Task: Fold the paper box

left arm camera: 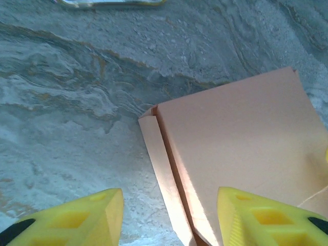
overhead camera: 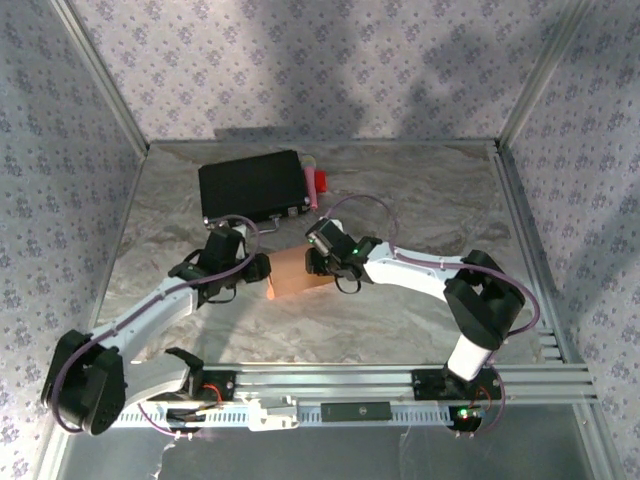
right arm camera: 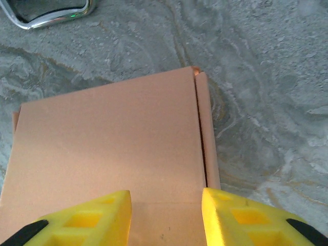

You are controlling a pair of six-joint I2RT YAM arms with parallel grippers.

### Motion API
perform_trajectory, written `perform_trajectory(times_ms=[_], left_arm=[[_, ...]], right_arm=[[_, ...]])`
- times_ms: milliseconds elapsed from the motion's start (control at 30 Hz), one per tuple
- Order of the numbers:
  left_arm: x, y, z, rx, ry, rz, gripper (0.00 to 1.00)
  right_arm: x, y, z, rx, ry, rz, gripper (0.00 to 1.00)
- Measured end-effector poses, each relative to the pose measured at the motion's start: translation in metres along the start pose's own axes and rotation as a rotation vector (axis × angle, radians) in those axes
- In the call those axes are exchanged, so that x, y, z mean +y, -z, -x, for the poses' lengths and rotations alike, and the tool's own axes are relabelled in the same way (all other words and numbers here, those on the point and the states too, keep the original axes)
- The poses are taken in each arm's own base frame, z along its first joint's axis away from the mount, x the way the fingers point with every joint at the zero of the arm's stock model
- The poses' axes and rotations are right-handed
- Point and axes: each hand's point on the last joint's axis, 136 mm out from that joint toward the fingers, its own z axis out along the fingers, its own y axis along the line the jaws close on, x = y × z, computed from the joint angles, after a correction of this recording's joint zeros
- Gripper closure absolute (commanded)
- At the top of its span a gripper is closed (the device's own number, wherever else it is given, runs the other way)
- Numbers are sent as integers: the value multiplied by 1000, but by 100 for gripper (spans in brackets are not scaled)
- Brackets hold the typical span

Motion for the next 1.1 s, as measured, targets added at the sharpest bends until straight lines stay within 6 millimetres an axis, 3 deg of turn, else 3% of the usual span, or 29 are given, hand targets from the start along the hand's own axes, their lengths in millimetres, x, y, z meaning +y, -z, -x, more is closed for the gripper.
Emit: perform_trajectory(times_ms=[200, 433, 733, 900, 1100], left_arm=[[-1, -24, -18, 104, -4, -22, 60], [-3, -29, -21, 92, 10, -55, 62], [-6, -39, -22, 84, 21, -75, 73], [-9, -40, -21, 75, 22, -84, 78], [-9, -40, -20, 71, 21, -84, 79]], right_arm=[[-2, -1, 0, 4, -9, 8, 60], [-4, -3, -3, 13, -4, 4, 64], [-4, -4, -5, 17, -3, 5, 66], [-3, 2, -4, 9, 6, 9, 62], [-12, 27, 10, -44, -31, 59, 50]])
